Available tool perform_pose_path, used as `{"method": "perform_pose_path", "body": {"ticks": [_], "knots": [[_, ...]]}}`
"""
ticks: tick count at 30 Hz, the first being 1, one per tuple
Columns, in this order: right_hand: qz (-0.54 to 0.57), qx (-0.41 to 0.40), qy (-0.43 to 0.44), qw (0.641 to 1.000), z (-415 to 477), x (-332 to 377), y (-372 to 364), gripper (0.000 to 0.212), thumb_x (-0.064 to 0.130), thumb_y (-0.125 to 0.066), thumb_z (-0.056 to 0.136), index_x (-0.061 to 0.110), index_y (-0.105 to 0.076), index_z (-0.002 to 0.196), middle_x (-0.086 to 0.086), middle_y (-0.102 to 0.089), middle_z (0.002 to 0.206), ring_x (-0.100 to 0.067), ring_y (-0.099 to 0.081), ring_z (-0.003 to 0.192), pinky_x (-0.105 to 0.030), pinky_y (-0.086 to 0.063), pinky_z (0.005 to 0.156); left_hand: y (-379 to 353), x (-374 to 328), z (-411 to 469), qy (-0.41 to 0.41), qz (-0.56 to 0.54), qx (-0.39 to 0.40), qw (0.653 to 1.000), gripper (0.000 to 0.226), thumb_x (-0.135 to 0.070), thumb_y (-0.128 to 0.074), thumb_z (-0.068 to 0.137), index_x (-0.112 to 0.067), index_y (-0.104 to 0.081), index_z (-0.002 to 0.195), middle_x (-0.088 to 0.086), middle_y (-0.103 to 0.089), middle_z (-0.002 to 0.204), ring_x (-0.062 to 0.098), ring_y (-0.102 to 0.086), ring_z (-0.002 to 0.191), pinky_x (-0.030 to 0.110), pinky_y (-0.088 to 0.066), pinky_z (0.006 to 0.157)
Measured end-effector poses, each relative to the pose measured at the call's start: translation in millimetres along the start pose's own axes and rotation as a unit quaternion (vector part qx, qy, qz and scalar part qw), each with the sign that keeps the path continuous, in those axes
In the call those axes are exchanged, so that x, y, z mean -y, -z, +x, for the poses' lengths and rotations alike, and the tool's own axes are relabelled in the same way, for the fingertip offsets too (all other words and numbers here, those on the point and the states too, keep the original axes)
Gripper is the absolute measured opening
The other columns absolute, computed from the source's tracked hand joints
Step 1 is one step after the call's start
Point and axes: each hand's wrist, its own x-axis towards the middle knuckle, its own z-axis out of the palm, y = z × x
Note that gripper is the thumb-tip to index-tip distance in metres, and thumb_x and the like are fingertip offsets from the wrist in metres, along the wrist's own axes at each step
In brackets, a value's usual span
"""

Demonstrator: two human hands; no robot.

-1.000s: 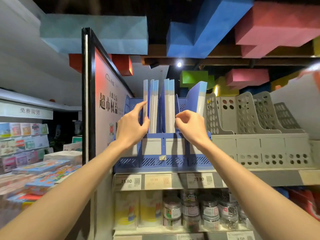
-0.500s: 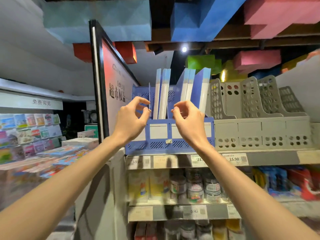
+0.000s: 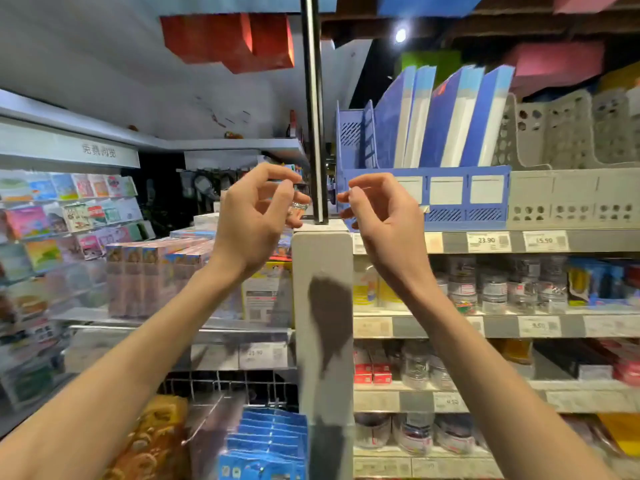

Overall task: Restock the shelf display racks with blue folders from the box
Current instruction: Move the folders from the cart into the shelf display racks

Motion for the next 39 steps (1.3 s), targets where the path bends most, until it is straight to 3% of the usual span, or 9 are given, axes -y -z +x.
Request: {"method": "perform_pose_path", "body": {"ticks": [7,11,14,17,21,23,29,34,39], "knots": [[0.045,0.084,-0.040,0.995,-88,43,-138,0.006,0.022,-0.059,0.093,0.023,-0.064,0.097,-0.001,-0.075,0.091,-0.021,-0.072,0.084,-0.046,-0.058,0.080,146,48,-81,0.053,0.025,-0.016,0.998,0.017,-0.011,-0.050,0.103,0.000,-0.062,0.106,0.017,-0.074,0.092,0.010,-0.073,0.067,0.014,-0.048,0.051],[0.073,0.142,-0.102,0.982,-150,45,-216,0.005,0.026,-0.060,0.091,0.026,-0.064,0.094,-0.001,-0.075,0.091,-0.023,-0.071,0.085,-0.051,-0.057,0.079,228,80,-147,0.130,0.044,-0.062,0.989,0.016,-0.013,-0.051,0.103,-0.003,-0.063,0.104,0.013,-0.074,0.087,0.015,-0.073,0.069,0.023,-0.054,0.053],[0.103,0.176,-0.142,0.969,-198,44,-270,0.009,0.028,-0.060,0.090,0.024,-0.065,0.095,-0.001,-0.075,0.091,-0.022,-0.071,0.086,-0.050,-0.057,0.079,277,98,-195,0.195,0.077,-0.084,0.974,0.014,-0.013,-0.050,0.105,-0.007,-0.064,0.104,0.011,-0.075,0.088,0.012,-0.072,0.066,0.015,-0.049,0.052],[0.106,0.238,-0.172,0.950,-262,39,-329,0.015,0.029,-0.058,0.088,0.021,-0.066,0.098,0.001,-0.074,0.091,-0.016,-0.071,0.085,-0.045,-0.057,0.079,327,121,-257,0.272,0.115,-0.126,0.947,0.014,-0.018,-0.050,0.103,-0.014,-0.064,0.104,0.008,-0.076,0.087,0.020,-0.071,0.059,0.015,-0.046,0.051],[0.113,0.339,-0.241,0.902,-351,13,-393,0.013,0.030,-0.057,0.085,0.026,-0.064,0.095,0.001,-0.073,0.091,-0.021,-0.070,0.085,-0.049,-0.056,0.078,380,151,-358,0.379,0.173,-0.176,0.892,0.014,-0.008,-0.051,0.103,-0.013,-0.064,0.099,0.011,-0.074,0.083,0.011,-0.070,0.062,0.017,-0.049,0.050],[0.102,0.372,-0.272,0.882,-383,-1,-414,0.010,0.033,-0.057,0.082,0.032,-0.063,0.090,0.001,-0.073,0.089,-0.022,-0.070,0.082,-0.050,-0.056,0.078,393,162,-397,0.433,0.191,-0.184,0.862,0.015,-0.008,-0.052,0.102,-0.014,-0.065,0.098,0.010,-0.075,0.082,0.018,-0.070,0.062,0.020,-0.051,0.050],[0.094,0.492,-0.382,0.777,-472,-38,-482,0.018,0.034,-0.055,0.077,0.030,-0.067,0.090,0.000,-0.074,0.092,-0.024,-0.072,0.089,-0.051,-0.055,0.087,436,186,-482,0.568,0.279,-0.173,0.755,0.011,-0.013,-0.051,0.103,-0.014,-0.062,0.103,0.002,-0.074,0.083,0.015,-0.067,0.053,0.021,-0.049,0.049],[0.079,0.581,-0.400,0.705,-529,-56,-516,0.019,0.014,-0.058,0.092,0.010,-0.067,0.108,-0.003,-0.071,0.100,-0.022,-0.067,0.096,-0.031,-0.050,0.087,462,202,-523,0.653,0.323,-0.148,0.669,0.014,-0.024,-0.050,0.104,-0.019,-0.060,0.112,0.001,-0.073,0.091,0.019,-0.070,0.059,0.036,-0.057,0.058],[0.034,0.612,-0.354,0.706,-564,-72,-543,0.019,0.013,-0.056,0.095,0.007,-0.065,0.111,0.003,-0.063,0.082,-0.015,-0.058,0.076,-0.020,-0.036,0.066,492,219,-558,0.693,0.343,-0.126,0.622,0.018,-0.034,-0.049,0.103,-0.026,-0.057,0.117,-0.001,-0.072,0.094,0.021,-0.072,0.069,0.045,-0.060,0.066]]}}
